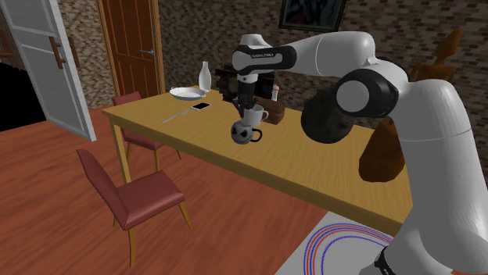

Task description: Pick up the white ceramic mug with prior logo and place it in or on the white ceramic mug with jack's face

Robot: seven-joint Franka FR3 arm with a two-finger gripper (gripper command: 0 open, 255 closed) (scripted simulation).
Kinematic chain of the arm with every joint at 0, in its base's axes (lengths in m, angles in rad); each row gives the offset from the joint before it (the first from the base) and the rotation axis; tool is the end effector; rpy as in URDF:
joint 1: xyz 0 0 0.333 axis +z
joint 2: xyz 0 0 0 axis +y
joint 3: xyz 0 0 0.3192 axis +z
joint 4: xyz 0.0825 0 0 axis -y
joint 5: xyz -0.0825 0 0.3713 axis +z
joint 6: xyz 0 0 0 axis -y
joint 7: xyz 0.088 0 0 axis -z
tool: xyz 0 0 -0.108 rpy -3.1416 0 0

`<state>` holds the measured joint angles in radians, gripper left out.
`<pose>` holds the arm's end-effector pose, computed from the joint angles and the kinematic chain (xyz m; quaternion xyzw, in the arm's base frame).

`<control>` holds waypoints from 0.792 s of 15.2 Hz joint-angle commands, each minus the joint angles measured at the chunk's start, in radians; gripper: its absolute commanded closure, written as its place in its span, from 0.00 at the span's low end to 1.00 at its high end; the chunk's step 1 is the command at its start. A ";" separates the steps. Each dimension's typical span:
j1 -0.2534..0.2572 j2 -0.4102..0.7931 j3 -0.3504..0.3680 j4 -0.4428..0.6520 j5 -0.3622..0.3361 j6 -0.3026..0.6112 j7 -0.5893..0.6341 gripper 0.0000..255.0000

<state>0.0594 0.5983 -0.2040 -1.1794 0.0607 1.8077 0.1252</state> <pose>0.7161 -0.0597 0.4552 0.9919 -0.1226 0.0204 0.0274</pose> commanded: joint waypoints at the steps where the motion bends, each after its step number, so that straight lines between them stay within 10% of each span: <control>1: 0.001 0.000 0.000 -0.029 0.000 0.029 0.000 1.00; 10: 0.002 0.000 0.000 -0.035 0.000 0.035 0.000 1.00; 11: 0.002 -0.001 0.000 -0.036 0.000 0.036 0.000 0.00; 12: 0.002 0.000 0.000 -0.035 0.000 0.036 0.000 0.00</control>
<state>0.0612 0.5978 -0.2036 -1.2145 0.0609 1.8431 0.1249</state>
